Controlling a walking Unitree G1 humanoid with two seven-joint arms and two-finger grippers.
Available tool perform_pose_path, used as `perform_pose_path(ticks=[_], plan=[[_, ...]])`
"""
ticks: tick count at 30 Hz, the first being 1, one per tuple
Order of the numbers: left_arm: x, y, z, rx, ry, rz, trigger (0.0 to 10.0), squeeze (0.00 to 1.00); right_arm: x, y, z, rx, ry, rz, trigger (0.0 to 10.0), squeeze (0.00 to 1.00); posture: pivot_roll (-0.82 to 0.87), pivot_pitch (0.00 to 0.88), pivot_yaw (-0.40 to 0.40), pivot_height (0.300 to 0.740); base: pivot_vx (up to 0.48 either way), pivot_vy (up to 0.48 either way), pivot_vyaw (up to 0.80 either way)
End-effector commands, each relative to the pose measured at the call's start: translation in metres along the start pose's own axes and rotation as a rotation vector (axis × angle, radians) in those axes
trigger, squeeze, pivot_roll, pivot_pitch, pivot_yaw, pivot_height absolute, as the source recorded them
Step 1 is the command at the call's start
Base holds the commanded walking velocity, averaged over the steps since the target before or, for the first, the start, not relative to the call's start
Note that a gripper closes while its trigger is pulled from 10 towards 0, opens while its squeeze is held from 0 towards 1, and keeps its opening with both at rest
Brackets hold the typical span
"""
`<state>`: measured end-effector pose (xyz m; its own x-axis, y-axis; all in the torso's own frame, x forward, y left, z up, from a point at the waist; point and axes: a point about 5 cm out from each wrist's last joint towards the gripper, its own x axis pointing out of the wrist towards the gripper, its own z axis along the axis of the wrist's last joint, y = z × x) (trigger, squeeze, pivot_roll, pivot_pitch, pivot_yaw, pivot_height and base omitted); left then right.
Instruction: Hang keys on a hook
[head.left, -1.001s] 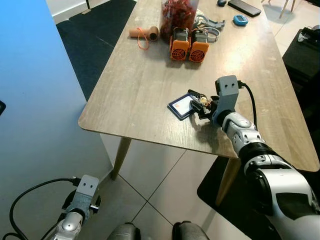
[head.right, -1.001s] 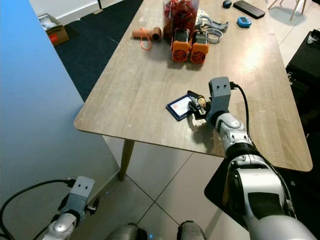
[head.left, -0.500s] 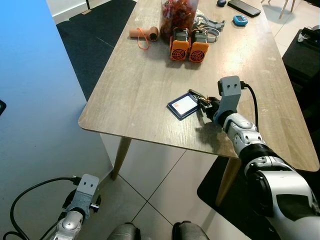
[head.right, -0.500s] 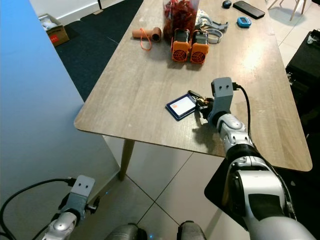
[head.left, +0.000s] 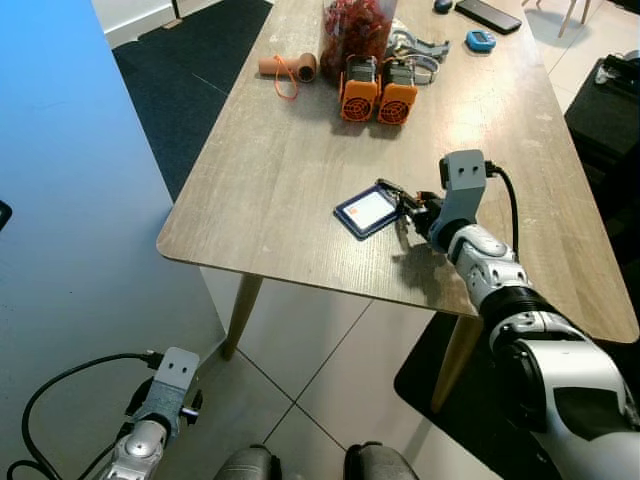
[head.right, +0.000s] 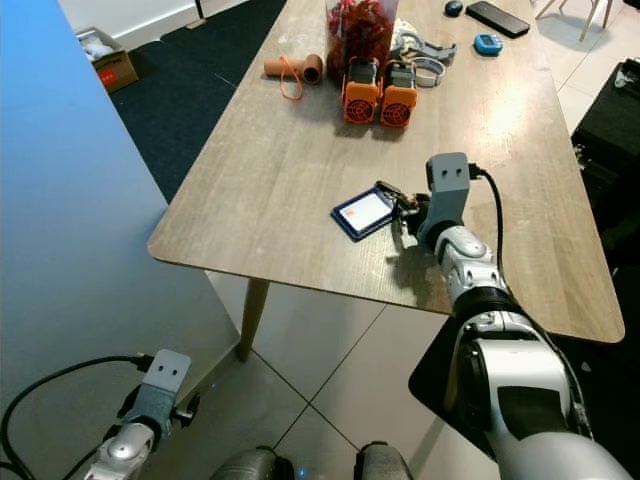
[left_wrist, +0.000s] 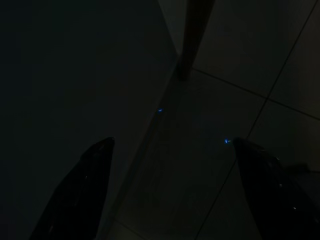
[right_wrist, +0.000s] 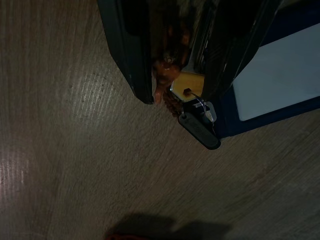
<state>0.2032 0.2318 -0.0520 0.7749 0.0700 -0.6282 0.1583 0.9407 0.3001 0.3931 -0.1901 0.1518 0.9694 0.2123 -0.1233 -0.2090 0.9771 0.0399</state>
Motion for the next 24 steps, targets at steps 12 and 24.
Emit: perform_pose_path(ticks=[12,24], plan=[[-0.004,0.007,-0.015,0.011,0.07,0.002,10.0,0.25,0.002,-0.005,0.024,0.053,-0.109,-0.012,10.0,0.0,0.05,0.179,-0.035,0.74,0.0,0.0,0.0],[-0.003,0.006,-0.017,0.022,0.092,0.002,10.0,0.25,0.003,0.0,0.013,-0.023,-0.028,-0.022,10.0,0.0,0.05,0.189,-0.037,0.74,0.0,0.0,0.0]])
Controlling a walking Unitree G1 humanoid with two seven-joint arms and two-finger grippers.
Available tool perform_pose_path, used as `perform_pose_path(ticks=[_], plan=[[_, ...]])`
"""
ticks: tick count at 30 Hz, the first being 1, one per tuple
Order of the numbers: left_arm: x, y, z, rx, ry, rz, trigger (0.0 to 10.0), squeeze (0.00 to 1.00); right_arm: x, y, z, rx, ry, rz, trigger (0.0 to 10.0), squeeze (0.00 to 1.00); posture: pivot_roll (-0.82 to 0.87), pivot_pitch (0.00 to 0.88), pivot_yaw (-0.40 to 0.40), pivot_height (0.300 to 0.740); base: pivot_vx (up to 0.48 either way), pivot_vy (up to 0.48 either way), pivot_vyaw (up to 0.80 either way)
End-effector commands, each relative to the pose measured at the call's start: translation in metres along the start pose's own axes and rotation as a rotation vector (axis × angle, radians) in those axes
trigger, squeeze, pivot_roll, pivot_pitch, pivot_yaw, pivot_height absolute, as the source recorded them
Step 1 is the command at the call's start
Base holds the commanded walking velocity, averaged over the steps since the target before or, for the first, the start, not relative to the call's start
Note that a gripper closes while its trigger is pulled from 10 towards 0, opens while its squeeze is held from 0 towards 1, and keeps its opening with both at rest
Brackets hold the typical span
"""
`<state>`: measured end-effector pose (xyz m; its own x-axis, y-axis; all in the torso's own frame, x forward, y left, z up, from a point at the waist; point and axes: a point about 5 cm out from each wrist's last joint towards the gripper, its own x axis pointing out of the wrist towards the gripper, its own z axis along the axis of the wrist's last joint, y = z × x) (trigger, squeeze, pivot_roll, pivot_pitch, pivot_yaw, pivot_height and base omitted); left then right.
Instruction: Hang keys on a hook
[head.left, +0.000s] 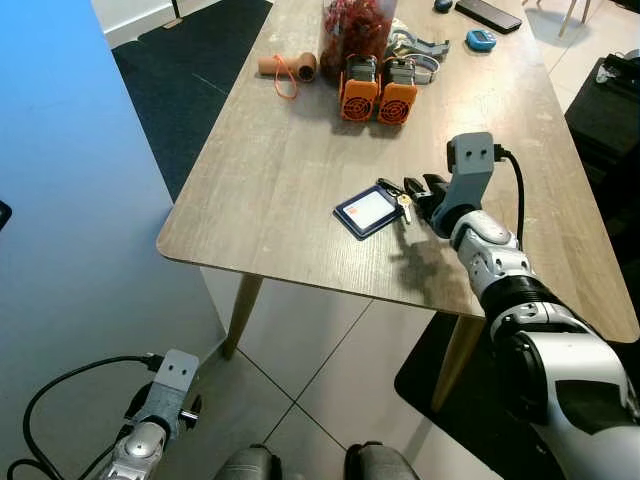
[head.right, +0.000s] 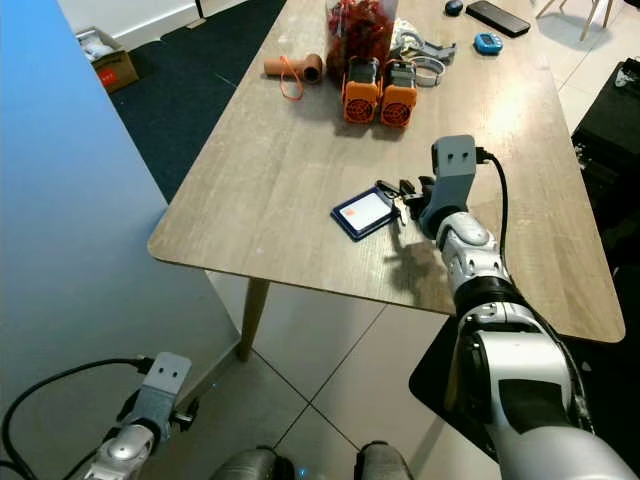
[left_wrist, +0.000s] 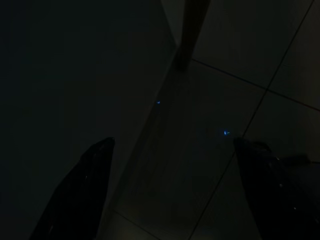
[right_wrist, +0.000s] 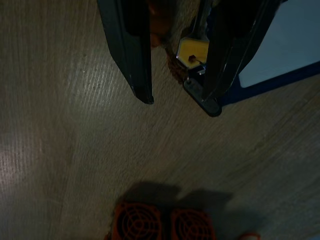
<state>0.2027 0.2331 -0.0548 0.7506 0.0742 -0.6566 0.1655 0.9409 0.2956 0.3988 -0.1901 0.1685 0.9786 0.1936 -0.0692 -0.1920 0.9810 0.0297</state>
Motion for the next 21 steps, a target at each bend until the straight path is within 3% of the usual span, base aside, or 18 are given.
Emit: perform_pose_path(ticks=[1,19,20,21], plan=[[-0.0046,0.006,-0.0146,0.021,0.058,0.011,10.0,0.25,-0.0003,0.001,-0.0058,-0.02,0.033,-0.002,10.0,0.0,0.05,0.19,-0.038,0.74,0.0,0.0,0.0],[-0.0051,0.0057,-0.0178,0.017,0.073,0.015,10.0,0.25,-0.0004,0.0052,-0.0123,-0.039,0.061,0.012,9.8,0.0,0.05,0.195,-0.04,0.74,0.0,0.0,0.0],[-0.0051,0.006,-0.018,0.018,0.074,0.016,10.0,0.25,-0.0004,0.0055,-0.0129,-0.039,0.064,0.013,8.6,0.0,0.05,0.195,-0.04,0.74,0.0,0.0,0.0],[-0.0051,0.006,-0.018,0.018,0.074,0.016,10.0,0.25,-0.0004,0.0055,-0.0129,-0.039,0.064,0.013,8.6,0.0,0.05,0.195,-0.04,0.74,0.0,0.0,0.0]])
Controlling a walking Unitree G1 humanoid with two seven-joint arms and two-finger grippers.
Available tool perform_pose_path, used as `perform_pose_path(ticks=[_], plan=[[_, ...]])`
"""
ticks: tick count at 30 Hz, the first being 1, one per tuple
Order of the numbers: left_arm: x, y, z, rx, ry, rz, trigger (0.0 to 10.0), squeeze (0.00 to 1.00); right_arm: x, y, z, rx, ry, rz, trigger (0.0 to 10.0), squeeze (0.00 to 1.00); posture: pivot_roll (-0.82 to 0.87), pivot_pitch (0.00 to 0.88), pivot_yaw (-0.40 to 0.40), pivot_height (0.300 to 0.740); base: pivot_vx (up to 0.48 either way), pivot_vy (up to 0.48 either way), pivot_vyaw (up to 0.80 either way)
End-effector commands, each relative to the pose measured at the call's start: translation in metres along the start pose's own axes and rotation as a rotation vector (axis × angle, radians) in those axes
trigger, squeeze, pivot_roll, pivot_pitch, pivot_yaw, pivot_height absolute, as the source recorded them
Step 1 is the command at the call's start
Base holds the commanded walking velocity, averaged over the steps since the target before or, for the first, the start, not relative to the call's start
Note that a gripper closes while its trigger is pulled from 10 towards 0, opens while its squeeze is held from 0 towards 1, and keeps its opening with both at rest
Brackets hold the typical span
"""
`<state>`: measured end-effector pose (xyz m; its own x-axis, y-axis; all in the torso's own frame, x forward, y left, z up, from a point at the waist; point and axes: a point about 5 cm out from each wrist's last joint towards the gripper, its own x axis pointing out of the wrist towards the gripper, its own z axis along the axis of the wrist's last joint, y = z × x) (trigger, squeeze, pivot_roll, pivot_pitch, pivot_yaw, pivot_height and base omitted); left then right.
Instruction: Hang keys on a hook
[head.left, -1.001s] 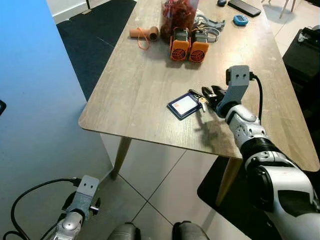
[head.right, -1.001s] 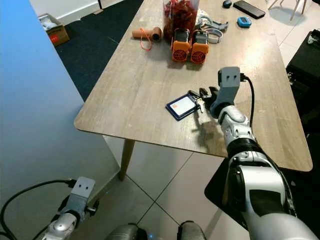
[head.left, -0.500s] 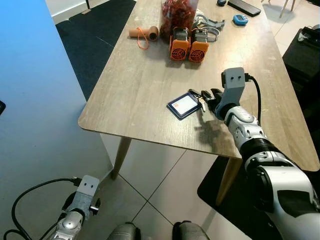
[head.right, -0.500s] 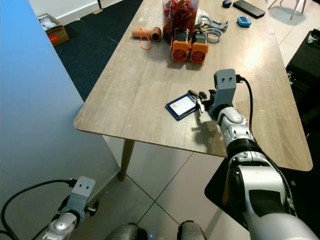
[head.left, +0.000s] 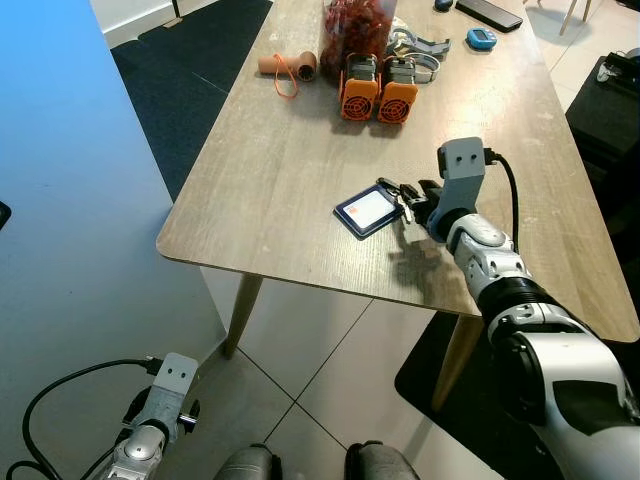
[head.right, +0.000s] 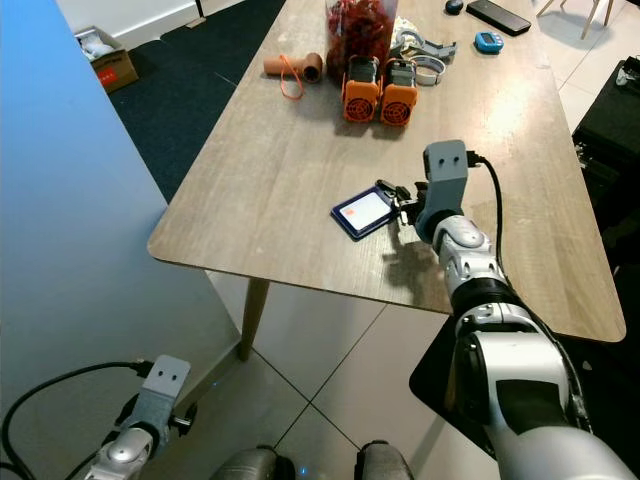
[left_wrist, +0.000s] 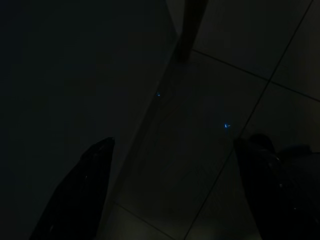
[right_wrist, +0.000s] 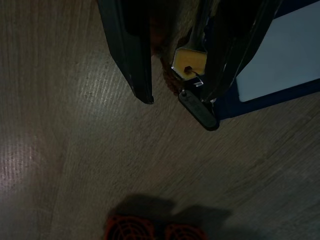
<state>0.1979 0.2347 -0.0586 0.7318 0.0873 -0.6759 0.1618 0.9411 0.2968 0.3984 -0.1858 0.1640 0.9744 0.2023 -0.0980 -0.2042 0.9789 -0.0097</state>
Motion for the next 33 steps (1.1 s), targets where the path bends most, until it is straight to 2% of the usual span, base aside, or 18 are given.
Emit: perform_pose_path(ticks=[1,2,4,5,7,9,11,12,13,14,28,29,30,33], plan=[[-0.0037,0.0068,-0.012,0.021,0.046,0.013,10.0,0.25,-0.001,0.0019,-0.009,0.001,0.038,0.004,7.3,0.0,0.05,0.195,-0.04,0.74,0.0,0.0,0.0],[-0.0038,0.0072,-0.0121,0.024,0.048,0.013,10.0,0.25,-0.0011,0.0022,-0.01,0.001,0.042,0.004,6.6,0.0,0.05,0.195,-0.038,0.74,0.0,0.0,0.0],[-0.0038,0.0074,-0.0123,0.027,0.049,0.014,10.0,0.25,-0.0012,0.0024,-0.0109,0.001,0.046,0.003,6.6,0.0,0.05,0.195,-0.038,0.74,0.0,0.0,0.0],[-0.0039,0.0079,-0.0127,0.031,0.052,0.015,10.0,0.25,-0.0015,0.0024,-0.0127,0.0,0.054,0.0,5.8,0.0,0.05,0.196,-0.037,0.74,0.0,0.0,0.0],[-0.0039,0.0081,-0.0128,0.032,0.053,0.015,10.0,0.25,-0.0016,0.0023,-0.0133,0.0,0.057,-0.003,5.9,0.0,0.05,0.196,-0.037,0.74,0.0,0.0,0.0],[-0.0039,0.0082,-0.0129,0.033,0.053,0.016,10.0,0.25,-0.0017,0.0021,-0.0139,-0.002,0.06,-0.006,6.2,0.0,0.05,0.196,-0.037,0.74,0.0,0.0,0.0],[-0.0038,0.0086,-0.0129,0.042,0.055,0.016,10.0,0.25,-0.0017,0.0019,-0.0146,-0.007,0.066,-0.011,8.5,0.0,0.05,0.197,-0.035,0.74,0.0,0.0,0.0],[-0.0038,0.0086,-0.0129,0.042,0.055,0.016,10.0,0.25,-0.0017,0.0019,-0.0146,-0.007,0.066,-0.011,8.5,0.0,0.05,0.197,-0.035,0.74,0.0,0.0,0.0],[-0.0039,0.0086,-0.013,0.045,0.056,0.017,10.0,0.25,-0.0018,0.0018,-0.015,-0.011,0.068,-0.014,9.6,0.0,0.05,0.197,-0.036,0.74,0.0,0.0,0.0],[-0.0039,0.0086,-0.0132,0.047,0.057,0.017,10.0,0.25,-0.0019,0.0018,-0.0154,-0.015,0.071,-0.015,10.0,0.0,0.05,0.197,-0.037,0.74,0.0,0.0,0.0],[-0.0037,0.0076,-0.0135,0.05,0.06,0.02,10.0,0.25,-0.0018,0.0019,-0.0164,-0.022,0.078,-0.02,9.4,0.0,0.05,0.192,-0.041,0.74,0.0,0.0,0.0],[-0.0036,0.0075,-0.0132,0.051,0.06,0.02,10.0,0.25,-0.0018,0.0019,-0.0163,-0.022,0.078,-0.021,9.4,0.0,0.05,0.19,-0.042,0.74,0.0,0.0,0.0],[-0.0034,0.0073,-0.0129,0.052,0.06,0.02,10.0,0.25,-0.0017,0.0018,-0.0162,-0.024,0.079,-0.023,9.9,0.0,0.05,0.189,-0.041,0.74,0.0,0.0,0.0],[-0.0031,0.0073,-0.0123,0.054,0.06,0.021,10.0,0.25,-0.0014,0.0019,-0.0162,-0.025,0.081,-0.03,10.0,0.0,0.05,0.188,-0.042,0.74,0.0,0.0,0.0]])
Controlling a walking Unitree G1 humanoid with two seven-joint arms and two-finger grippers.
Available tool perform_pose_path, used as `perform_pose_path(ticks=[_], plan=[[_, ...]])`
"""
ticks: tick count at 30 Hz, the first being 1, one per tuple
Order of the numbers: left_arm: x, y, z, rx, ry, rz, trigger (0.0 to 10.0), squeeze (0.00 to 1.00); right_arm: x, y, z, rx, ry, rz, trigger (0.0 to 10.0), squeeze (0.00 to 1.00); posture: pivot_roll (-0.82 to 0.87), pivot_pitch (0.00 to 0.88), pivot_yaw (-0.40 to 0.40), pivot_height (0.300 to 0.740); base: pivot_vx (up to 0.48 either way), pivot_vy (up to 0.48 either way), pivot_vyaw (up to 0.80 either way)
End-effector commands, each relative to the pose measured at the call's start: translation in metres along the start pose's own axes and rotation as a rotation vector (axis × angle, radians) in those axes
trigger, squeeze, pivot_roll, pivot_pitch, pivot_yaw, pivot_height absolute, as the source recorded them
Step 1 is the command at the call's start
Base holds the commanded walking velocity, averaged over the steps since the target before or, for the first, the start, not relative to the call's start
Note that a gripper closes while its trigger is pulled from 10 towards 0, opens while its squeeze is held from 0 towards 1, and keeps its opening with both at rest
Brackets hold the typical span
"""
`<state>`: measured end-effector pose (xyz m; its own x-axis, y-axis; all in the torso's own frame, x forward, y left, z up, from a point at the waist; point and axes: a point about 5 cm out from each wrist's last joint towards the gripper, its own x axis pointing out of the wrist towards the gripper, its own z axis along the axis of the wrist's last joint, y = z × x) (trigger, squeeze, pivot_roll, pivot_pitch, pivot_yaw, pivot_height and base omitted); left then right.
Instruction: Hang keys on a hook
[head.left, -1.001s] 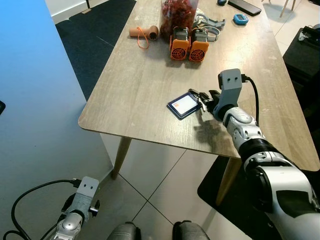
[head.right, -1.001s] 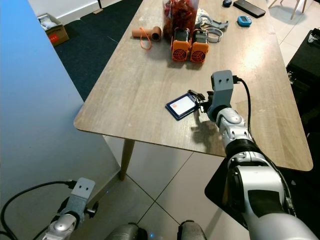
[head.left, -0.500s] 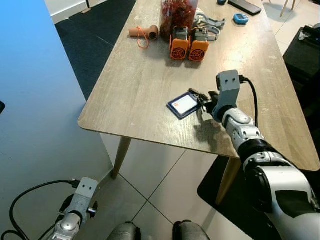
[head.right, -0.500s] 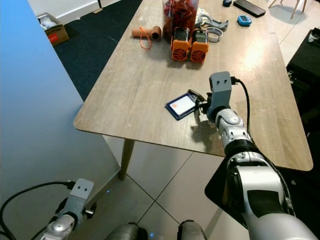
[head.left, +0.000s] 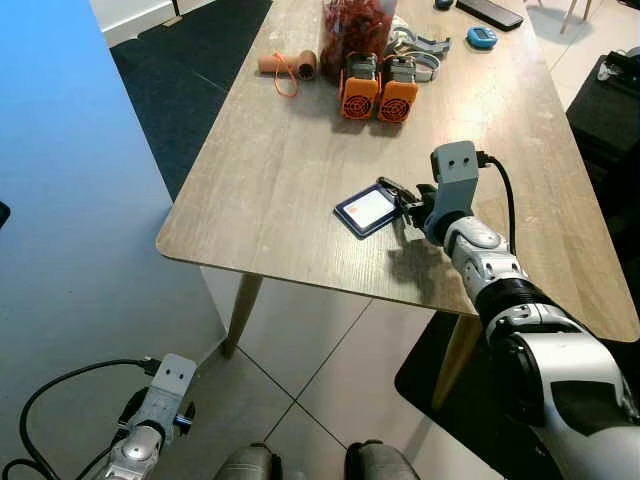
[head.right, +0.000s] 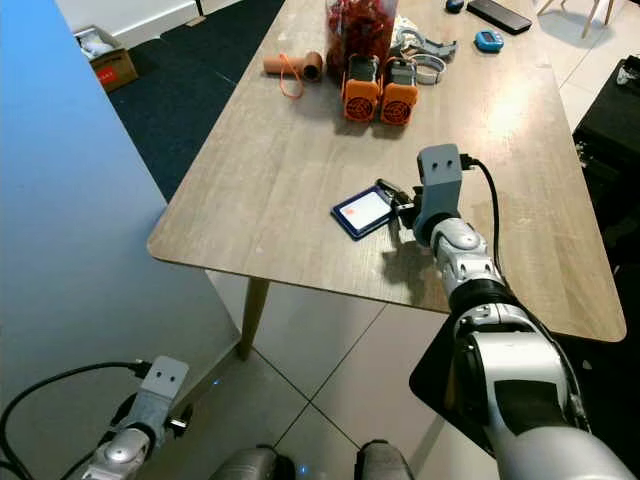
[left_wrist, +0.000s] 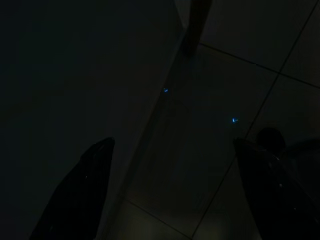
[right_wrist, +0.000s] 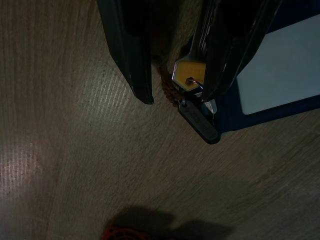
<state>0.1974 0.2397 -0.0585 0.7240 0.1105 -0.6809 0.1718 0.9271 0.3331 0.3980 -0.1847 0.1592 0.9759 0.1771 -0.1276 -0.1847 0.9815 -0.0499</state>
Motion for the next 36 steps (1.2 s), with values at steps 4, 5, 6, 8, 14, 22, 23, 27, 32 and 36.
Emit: perform_pose_path(ticks=[4,5,6,8,14,22,23,27,32,36], plan=[[-0.0026,0.0029,-0.01,0.022,0.044,0.002,10.0,0.25,-0.0007,0.0022,-0.0111,0.014,0.052,-0.008,10.0,0.0,0.06,0.188,-0.043,0.74,0.0,0.0,0.0],[-0.0026,0.003,-0.01,0.022,0.044,0.002,10.0,0.25,-0.0005,0.0027,-0.0111,0.015,0.053,-0.008,10.0,0.0,0.06,0.186,-0.043,0.74,0.0,0.0,0.0],[-0.0026,0.003,-0.01,0.022,0.044,0.002,10.0,0.25,-0.0005,0.0027,-0.0111,0.015,0.053,-0.008,10.0,0.0,0.06,0.186,-0.043,0.74,0.0,0.0,0.0],[-0.0026,0.0032,-0.01,0.023,0.044,0.003,10.0,0.25,-0.0003,0.0033,-0.011,0.016,0.053,-0.009,10.0,0.0,0.06,0.186,-0.043,0.74,0.0,0.0,0.0],[-0.0026,0.0032,-0.0103,0.023,0.047,0.006,10.0,0.25,0.0007,0.0057,-0.0105,0.019,0.054,-0.006,10.0,0.0,0.06,0.185,-0.044,0.74,0.0,0.0,0.0],[-0.0029,0.0023,-0.0113,0.026,0.053,0.006,10.0,0.26,0.0018,0.0086,-0.0101,0.019,0.059,0.0,10.0,0.0,0.06,0.191,-0.043,0.74,0.0,0.0,0.0],[-0.0029,0.0022,-0.0114,0.025,0.053,0.006,10.0,0.26,0.0019,0.0089,-0.0101,0.018,0.06,0.001,10.0,0.0,0.06,0.191,-0.043,0.74,0.0,0.0,0.0],[-0.0031,0.0019,-0.0119,0.024,0.055,0.008,10.0,0.26,0.0021,0.0096,-0.0101,0.018,0.06,0.006,3.9,0.0,0.06,0.192,-0.045,0.74,0.0,0.0,0.0],[-0.0033,0.0022,-0.0125,0.024,0.058,0.009,10.0,0.26,0.0022,0.0099,-0.01,0.018,0.06,0.008,2.3,0.0,0.06,0.19,-0.044,0.74,0.0,0.0,0.0],[-0.0032,0.0026,-0.0124,0.025,0.058,0.009,10.0,0.26,0.0021,0.0095,-0.0101,0.019,0.06,0.006,1.3,0.0,0.06,0.189,-0.043,0.74,0.0,0.0,0.0]])
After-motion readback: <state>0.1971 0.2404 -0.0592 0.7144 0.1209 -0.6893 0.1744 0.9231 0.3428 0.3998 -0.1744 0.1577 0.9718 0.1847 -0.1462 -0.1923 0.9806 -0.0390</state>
